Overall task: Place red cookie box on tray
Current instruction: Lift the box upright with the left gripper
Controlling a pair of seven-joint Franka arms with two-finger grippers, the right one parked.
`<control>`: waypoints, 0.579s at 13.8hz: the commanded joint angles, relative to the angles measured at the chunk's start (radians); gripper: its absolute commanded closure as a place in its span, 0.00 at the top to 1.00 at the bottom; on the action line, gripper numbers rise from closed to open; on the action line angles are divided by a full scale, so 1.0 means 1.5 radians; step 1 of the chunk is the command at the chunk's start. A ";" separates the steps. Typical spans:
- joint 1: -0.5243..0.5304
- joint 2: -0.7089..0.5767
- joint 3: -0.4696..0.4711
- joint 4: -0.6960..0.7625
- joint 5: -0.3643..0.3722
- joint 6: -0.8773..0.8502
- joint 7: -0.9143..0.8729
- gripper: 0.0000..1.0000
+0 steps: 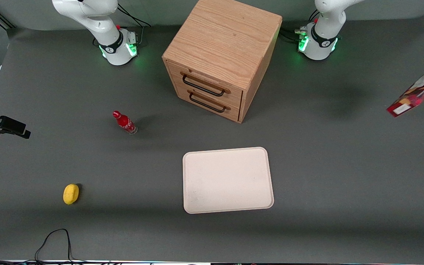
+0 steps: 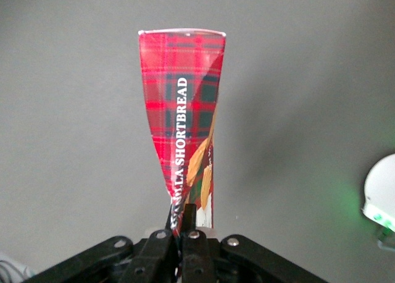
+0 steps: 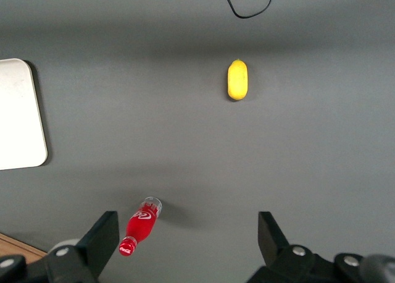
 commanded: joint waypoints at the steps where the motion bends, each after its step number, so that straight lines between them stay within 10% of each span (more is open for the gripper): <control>1: -0.002 0.027 0.000 0.157 0.036 -0.120 -0.012 0.00; 8: -0.020 0.245 -0.128 0.411 0.027 -0.201 -0.356 0.00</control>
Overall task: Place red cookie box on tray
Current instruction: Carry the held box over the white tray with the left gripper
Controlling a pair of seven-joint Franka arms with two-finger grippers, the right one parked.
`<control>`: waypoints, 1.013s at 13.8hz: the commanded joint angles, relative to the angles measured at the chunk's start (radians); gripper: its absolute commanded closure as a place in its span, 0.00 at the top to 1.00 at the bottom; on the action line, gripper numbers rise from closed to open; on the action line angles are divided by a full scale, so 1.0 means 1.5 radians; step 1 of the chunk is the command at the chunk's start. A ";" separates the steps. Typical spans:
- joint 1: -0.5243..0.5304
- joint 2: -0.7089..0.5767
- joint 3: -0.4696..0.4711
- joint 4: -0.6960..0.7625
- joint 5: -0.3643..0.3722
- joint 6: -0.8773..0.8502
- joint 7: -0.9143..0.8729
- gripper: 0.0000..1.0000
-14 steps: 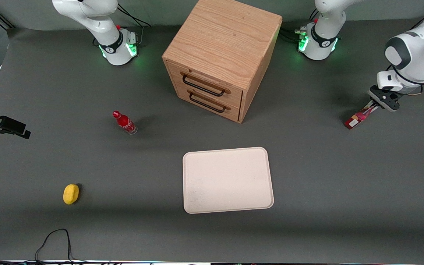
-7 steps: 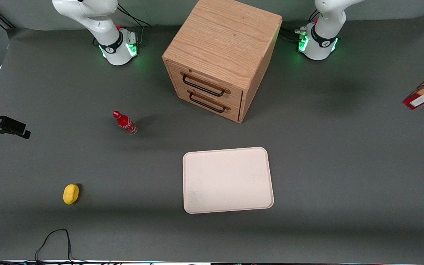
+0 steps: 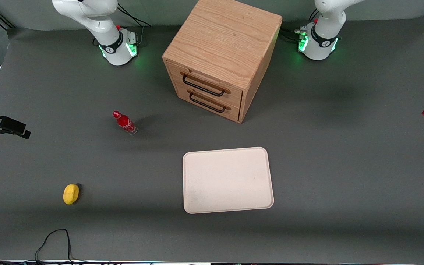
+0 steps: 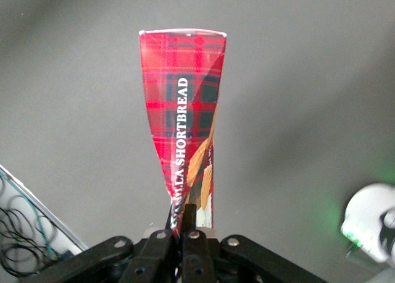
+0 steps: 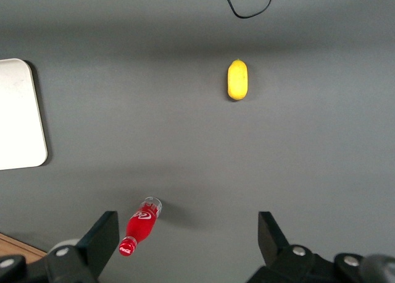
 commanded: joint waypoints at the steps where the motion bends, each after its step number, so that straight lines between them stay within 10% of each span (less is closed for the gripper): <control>1: -0.012 0.127 -0.085 0.176 0.005 -0.080 -0.202 0.00; 8: -0.278 0.290 -0.142 0.343 0.014 -0.093 -0.782 0.00; 14: -0.443 0.359 -0.137 0.425 0.015 -0.083 -0.956 0.00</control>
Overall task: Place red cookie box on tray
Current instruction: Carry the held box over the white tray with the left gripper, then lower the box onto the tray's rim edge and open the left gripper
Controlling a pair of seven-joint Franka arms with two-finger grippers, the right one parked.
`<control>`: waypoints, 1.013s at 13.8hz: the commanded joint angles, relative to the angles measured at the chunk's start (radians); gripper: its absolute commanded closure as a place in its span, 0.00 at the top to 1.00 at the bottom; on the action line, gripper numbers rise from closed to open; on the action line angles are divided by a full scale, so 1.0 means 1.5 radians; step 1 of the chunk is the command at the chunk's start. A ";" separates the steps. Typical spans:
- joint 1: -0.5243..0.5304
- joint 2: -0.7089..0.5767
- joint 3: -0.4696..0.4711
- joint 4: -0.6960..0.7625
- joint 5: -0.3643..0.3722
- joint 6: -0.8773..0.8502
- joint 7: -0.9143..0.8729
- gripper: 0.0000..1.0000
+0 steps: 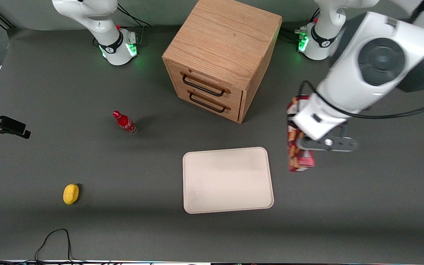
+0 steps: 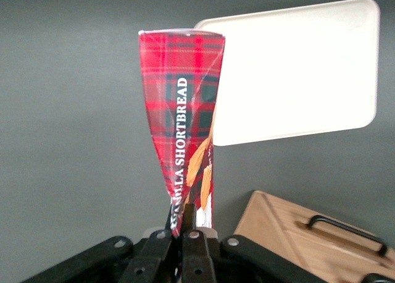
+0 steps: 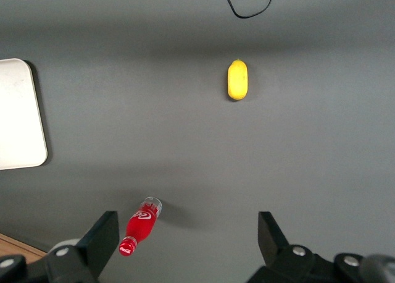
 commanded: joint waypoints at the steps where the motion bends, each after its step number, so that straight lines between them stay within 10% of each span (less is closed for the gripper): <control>1: -0.036 0.042 0.014 0.065 0.011 -0.023 -0.030 0.00; 14: -0.032 0.243 0.017 0.041 0.060 0.180 -0.034 0.00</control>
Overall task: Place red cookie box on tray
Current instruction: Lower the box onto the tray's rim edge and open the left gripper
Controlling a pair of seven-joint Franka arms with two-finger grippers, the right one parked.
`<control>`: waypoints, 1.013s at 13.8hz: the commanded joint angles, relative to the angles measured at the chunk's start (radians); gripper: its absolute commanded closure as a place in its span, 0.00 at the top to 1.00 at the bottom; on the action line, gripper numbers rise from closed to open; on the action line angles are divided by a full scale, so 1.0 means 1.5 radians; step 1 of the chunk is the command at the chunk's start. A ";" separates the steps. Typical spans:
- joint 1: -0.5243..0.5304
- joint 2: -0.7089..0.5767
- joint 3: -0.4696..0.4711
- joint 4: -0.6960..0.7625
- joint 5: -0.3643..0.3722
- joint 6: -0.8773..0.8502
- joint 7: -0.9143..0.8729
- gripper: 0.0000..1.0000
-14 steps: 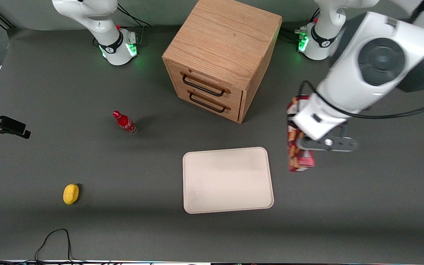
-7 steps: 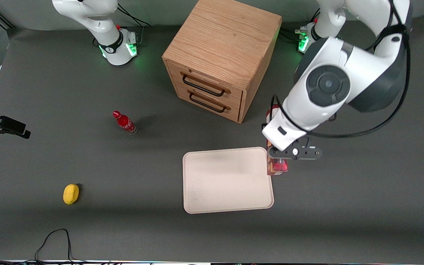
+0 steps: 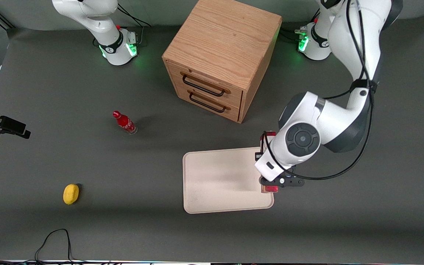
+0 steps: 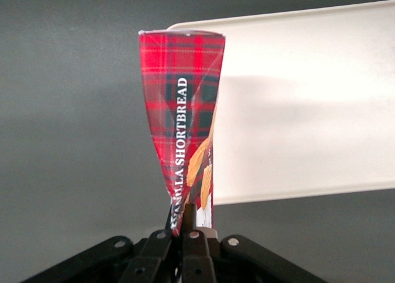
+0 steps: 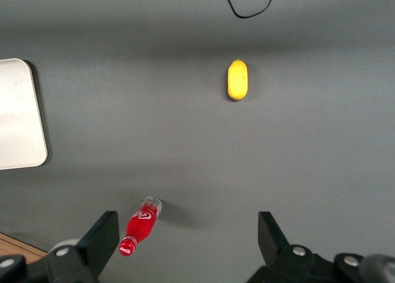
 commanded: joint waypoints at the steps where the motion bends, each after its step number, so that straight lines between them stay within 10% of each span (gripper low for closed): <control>1: -0.004 0.035 0.008 0.005 0.018 0.041 -0.009 0.00; 13: -0.013 0.096 0.022 -0.023 0.040 0.154 -0.044 0.00; 14: -0.013 0.096 0.022 -0.023 0.040 0.154 -0.044 0.19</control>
